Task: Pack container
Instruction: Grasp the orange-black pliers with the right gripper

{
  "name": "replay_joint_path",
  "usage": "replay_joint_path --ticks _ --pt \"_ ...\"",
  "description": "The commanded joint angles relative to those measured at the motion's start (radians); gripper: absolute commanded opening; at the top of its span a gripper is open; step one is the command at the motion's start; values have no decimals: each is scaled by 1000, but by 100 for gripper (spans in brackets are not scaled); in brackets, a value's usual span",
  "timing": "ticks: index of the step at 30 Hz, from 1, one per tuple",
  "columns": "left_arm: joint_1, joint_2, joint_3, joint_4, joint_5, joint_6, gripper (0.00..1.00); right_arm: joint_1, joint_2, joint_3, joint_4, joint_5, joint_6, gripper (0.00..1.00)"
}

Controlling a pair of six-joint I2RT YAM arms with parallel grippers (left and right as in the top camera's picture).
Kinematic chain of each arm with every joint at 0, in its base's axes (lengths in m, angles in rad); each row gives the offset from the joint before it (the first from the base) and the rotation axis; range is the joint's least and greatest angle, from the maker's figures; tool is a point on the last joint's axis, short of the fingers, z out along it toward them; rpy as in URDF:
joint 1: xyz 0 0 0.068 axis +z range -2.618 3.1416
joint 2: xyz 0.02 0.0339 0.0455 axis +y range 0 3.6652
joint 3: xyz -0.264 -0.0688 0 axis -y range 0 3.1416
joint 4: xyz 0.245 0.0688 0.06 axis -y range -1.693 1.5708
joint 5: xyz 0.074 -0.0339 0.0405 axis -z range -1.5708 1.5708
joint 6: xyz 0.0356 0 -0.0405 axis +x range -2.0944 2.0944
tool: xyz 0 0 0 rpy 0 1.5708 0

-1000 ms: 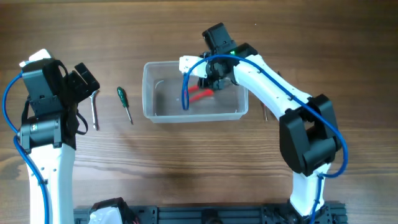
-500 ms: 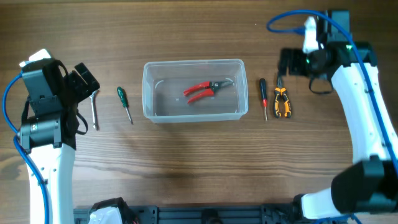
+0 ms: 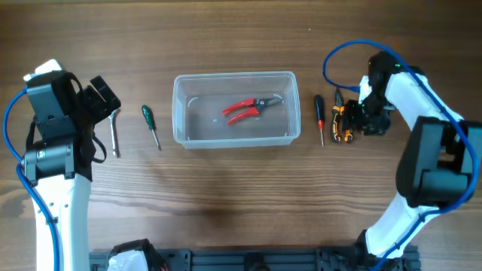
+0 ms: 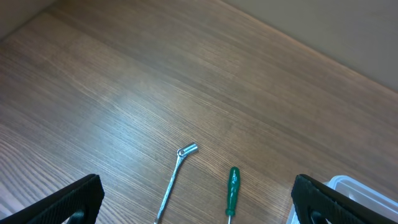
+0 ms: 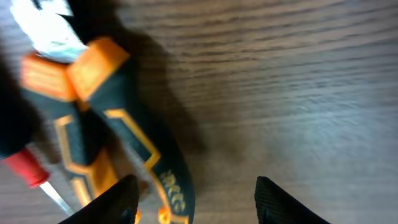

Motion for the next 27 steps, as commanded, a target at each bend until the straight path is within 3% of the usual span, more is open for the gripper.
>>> replay_joint_path --ticks 1,3,4,8,15,16,20,27 --pt "6 5 18 0 -13 12 100 3 32 -13 19 2 -45 59" --pt "6 5 18 0 -13 12 100 3 32 -13 48 -9 -64 52" --pt "6 5 18 0 -13 12 100 3 32 -13 59 -9 -66 39" --pt "6 5 18 0 -13 12 100 5 32 -13 92 -17 -161 39" --pt "6 5 18 0 -13 12 100 22 32 -14 67 -34 -198 36" --pt "6 5 18 0 -13 12 100 29 32 -17 68 -34 -209 34" --pt "6 5 18 0 -13 12 100 38 32 -60 95 -32 -216 9" --pt "6 5 18 0 -13 12 100 38 32 -57 128 -34 -89 4"
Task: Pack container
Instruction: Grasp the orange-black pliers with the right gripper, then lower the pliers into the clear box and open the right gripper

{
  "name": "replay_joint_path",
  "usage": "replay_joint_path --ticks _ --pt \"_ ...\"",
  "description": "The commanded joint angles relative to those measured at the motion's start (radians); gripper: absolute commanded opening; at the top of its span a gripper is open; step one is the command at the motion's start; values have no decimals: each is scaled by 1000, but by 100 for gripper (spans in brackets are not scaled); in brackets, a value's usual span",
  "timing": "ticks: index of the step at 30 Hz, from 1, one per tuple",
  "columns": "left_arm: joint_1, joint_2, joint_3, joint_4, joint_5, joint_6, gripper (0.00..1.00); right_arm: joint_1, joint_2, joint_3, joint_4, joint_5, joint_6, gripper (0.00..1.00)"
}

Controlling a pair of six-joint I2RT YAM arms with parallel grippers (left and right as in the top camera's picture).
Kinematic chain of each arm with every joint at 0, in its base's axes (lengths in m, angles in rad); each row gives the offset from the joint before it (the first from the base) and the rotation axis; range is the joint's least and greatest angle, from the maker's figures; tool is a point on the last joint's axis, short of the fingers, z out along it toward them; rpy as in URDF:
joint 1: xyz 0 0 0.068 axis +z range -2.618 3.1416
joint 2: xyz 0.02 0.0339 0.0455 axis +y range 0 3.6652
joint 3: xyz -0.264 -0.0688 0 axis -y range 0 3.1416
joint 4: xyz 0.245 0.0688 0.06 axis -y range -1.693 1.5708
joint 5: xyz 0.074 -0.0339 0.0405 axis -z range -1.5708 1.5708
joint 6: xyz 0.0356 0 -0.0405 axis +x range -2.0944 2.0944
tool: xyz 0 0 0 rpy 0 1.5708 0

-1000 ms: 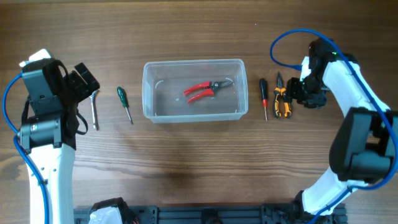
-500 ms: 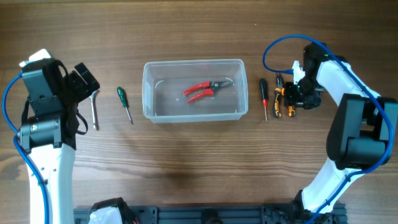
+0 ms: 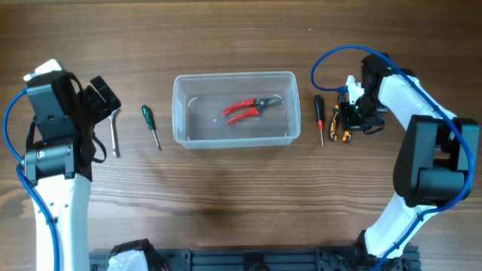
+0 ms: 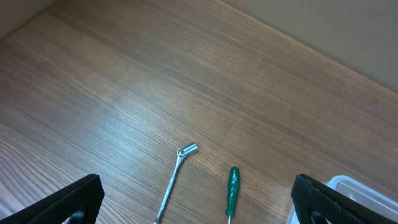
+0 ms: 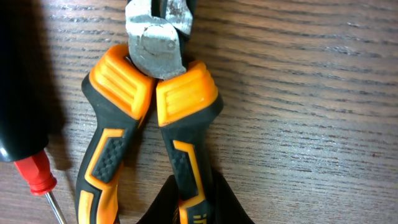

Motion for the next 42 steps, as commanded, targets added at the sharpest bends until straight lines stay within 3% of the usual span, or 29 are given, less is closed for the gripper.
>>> replay_joint_path --ticks 1,4,8,11,13,17,22,30,32,34,35,39,42 --pt "6 5 18 0 -13 12 100 5 23 -14 22 -16 107 4" --pt "6 5 18 0 -13 12 100 5 -25 100 -77 -21 148 4" --pt "6 5 18 0 -13 12 100 73 -245 283 -174 -52 154 4" --pt "6 5 18 0 -13 12 100 209 -396 342 -80 -147 111 4" --pt "6 5 18 0 -13 12 100 354 -449 342 34 -216 -29 4" --pt "6 5 18 0 -13 12 100 605 -369 340 181 -309 -398 4" --pt "6 5 18 0 -13 12 100 705 -120 340 179 -276 -788 4" --pt "6 5 18 0 -13 12 100 704 125 340 219 -120 -916 4" --pt "6 5 18 0 -13 12 100 705 146 340 214 -119 -921 8" --pt "6 5 18 0 -13 12 100 705 142 341 220 -57 -841 43" --pt "6 5 18 0 -13 12 100 705 132 341 230 -5 -781 51" --pt "6 5 18 0 -13 12 100 700 12 341 277 193 -612 57" --pt "6 5 18 0 -13 12 100 648 -141 341 294 236 -354 60"
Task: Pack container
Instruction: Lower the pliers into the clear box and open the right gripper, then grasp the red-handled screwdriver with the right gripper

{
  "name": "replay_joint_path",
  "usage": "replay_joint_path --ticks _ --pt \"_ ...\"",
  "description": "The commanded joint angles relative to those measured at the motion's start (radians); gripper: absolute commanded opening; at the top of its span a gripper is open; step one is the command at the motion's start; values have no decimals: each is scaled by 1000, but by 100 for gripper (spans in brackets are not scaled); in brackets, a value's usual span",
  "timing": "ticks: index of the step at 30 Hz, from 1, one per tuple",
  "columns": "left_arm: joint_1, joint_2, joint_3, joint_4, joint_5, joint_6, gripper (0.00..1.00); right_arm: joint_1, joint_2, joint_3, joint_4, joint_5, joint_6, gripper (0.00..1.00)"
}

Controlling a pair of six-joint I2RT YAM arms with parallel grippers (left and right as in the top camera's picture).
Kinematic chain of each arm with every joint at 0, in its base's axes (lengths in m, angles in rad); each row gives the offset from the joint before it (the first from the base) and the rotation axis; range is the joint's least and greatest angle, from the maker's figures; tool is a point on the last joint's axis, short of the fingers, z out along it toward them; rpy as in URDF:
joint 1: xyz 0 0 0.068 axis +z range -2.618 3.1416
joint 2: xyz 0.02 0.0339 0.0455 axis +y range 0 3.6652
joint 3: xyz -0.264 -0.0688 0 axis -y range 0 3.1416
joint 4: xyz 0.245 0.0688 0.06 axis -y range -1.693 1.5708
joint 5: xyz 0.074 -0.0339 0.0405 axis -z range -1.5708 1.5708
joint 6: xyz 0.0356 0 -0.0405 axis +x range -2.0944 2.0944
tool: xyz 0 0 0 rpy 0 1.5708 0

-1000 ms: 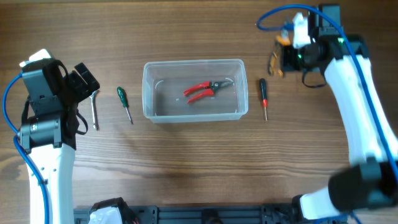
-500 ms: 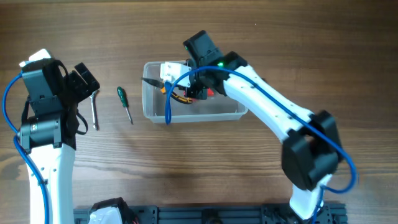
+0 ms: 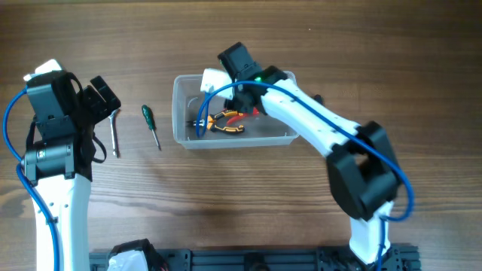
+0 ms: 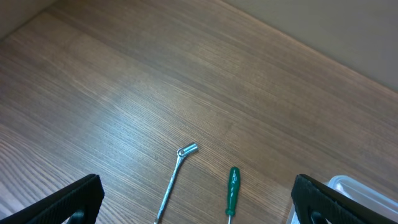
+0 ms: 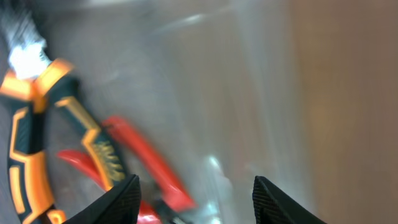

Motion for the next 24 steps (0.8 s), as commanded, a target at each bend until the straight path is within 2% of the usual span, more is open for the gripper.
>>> replay_joint_path --ticks 1,3,7,8,12,14,19,23,24 --pt "6 5 18 0 -13 12 100 -77 -225 10 -1 96 362 62" --pt "6 5 18 0 -13 12 100 -213 -336 10 -111 66 642 63" --pt "6 5 18 0 -13 12 100 -407 -318 -14 -301 -131 887 62" --pt "6 5 18 0 -13 12 100 -439 -294 -44 -323 -141 927 65" --pt "6 5 18 0 -13 12 100 -502 -162 -159 -326 -160 1038 68" --pt "6 5 18 0 -13 12 100 -509 -82 -171 -326 -241 1030 64" --pt "6 5 18 0 -13 12 100 -510 61 -171 -264 -241 1027 63" --pt "6 5 18 0 -13 12 100 -510 82 -171 -233 -218 1027 53" --pt "6 5 18 0 -13 12 100 -509 82 -171 -233 -198 1028 47"
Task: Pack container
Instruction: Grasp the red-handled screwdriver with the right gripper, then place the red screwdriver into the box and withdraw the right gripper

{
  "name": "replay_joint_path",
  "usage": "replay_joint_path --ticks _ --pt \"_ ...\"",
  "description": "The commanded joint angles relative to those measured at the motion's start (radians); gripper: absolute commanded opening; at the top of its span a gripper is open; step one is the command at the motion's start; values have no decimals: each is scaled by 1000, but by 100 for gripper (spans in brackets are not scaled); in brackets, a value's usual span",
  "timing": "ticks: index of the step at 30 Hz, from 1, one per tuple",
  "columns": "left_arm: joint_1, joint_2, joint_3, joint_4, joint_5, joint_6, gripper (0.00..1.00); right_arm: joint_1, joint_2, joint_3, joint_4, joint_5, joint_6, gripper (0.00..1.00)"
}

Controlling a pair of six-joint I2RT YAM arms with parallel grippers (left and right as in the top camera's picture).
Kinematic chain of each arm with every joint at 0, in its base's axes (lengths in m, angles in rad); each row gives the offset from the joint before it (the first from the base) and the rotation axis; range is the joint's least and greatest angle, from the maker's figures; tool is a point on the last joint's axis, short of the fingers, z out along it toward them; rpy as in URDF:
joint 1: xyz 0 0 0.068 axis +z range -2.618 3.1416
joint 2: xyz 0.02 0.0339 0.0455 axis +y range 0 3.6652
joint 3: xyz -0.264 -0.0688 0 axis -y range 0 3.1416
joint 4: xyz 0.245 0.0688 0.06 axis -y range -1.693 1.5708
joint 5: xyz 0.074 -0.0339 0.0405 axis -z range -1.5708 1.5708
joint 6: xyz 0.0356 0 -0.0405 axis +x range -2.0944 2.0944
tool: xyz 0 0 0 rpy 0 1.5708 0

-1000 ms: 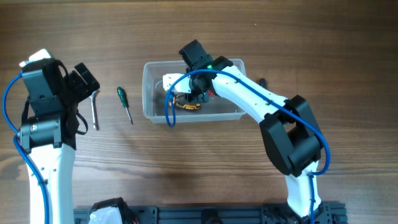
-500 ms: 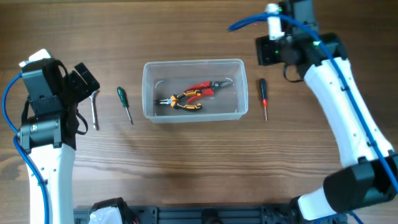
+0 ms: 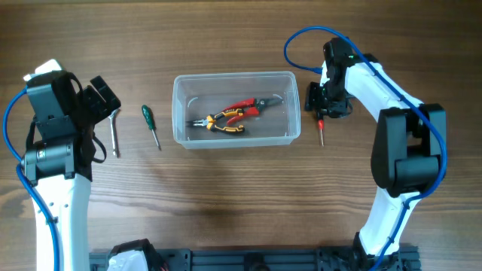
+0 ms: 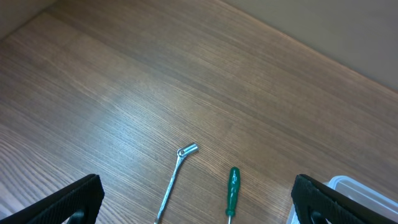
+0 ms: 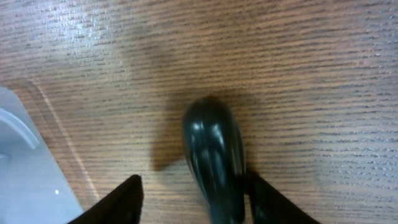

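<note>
The clear plastic container [image 3: 181, 134] sits mid-table and holds red pliers [image 3: 252, 105] and orange-and-black pliers [image 3: 221, 123]. Right of it lies a screwdriver [image 3: 320, 132] with a black handle and a red shaft collar. My right gripper [image 3: 319, 104] is down over that handle. In the right wrist view the gripper [image 5: 194, 182] is open, with the black handle [image 5: 211, 146] between its fingers, close to the right one. A green screwdriver [image 3: 150, 123] and a silver wrench [image 3: 114, 135] lie left of the container. My left gripper [image 4: 198, 205] hangs open above them.
The container's corner [image 5: 22, 149] shows just left of the right gripper. In the left wrist view the wrench [image 4: 175, 177], the green screwdriver [image 4: 232, 186] and the container's corner [image 4: 364, 186] lie below on bare wood. The right arm's blue cable [image 3: 301, 41] loops over the far table.
My right gripper was open over the container, above the orange pliers lying inside. Now it is right of the container, low around the black screwdriver handle. The left arm has not moved.
My right gripper was open at the orange pliers lying right of the container. Then it was shut on one of their handles. Later the pliers lay in the container with the gripper open above them. Now it straddles the black-handled screwdriver. The left arm stayed still throughout.
</note>
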Motion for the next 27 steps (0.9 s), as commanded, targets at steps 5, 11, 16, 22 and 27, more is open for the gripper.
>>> replay_joint_path --ticks 5,11,16,22,27 --pt "6 5 18 0 -12 12 100 -2 28 -3 -29 185 8 34" --pt "6 5 18 0 -12 12 100 -2 30 -10 -38 224 8 24" --pt "6 5 18 0 -12 12 100 -2 29 -3 -41 224 7 4" --pt "6 5 18 0 -12 12 100 -2 -56 210 -181 279 -57 6" --pt "6 5 18 0 -12 12 100 100 -272 460 -201 -69 -339 4"
